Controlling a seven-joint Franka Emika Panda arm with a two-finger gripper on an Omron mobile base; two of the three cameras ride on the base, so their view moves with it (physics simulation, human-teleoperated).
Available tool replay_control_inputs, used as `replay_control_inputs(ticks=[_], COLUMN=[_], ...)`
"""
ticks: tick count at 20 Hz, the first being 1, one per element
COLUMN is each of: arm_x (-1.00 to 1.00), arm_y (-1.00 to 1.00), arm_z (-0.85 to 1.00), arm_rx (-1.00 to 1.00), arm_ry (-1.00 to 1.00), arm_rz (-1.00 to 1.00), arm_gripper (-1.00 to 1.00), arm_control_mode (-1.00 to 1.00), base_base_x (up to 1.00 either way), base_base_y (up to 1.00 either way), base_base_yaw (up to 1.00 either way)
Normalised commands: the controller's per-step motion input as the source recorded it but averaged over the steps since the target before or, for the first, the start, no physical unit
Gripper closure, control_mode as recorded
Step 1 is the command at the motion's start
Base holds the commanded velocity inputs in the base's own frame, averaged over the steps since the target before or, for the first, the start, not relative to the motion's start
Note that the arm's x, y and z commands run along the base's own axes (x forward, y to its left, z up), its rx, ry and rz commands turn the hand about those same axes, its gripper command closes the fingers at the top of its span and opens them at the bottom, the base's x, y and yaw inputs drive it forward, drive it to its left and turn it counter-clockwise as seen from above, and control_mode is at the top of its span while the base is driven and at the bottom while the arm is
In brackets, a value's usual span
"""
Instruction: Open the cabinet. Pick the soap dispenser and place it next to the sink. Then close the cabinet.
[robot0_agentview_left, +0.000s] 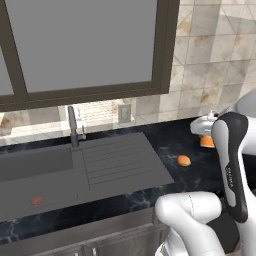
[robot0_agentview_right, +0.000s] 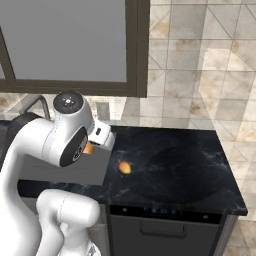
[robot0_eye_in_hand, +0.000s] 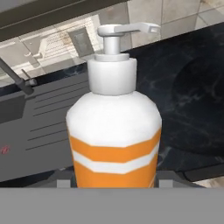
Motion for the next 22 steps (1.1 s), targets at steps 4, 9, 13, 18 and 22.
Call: replay_control_inputs(ticks=[4,9,13,18,22], arm_x=[0.09,0.01,0.02,0.09,0.10], arm_y=[-0.19,-0.24,-0.24,-0.18,-0.01], arm_z=[0.00,0.00,0.00,-0.04,-0.15], arm_rx=[-0.01,-0.01,-0.01,0.00,0.00], arm_ry=[0.00,0.03,0.12,0.04,0.00], arm_rz=[0.08,0.10,0.12,0.13,0.23], arm_gripper=[1.00,1.00,1.00,1.00,1.00], arm_control_mode=[-1.00,-1.00,-1.00,-1.00,-1.00], base_base_x=[0.00,0.00,0.00,0.00,0.00], base_base_y=[0.00,0.00,0.00,0.00,0.00], base_base_yaw=[0.00,0.00,0.00,0.00,0.00])
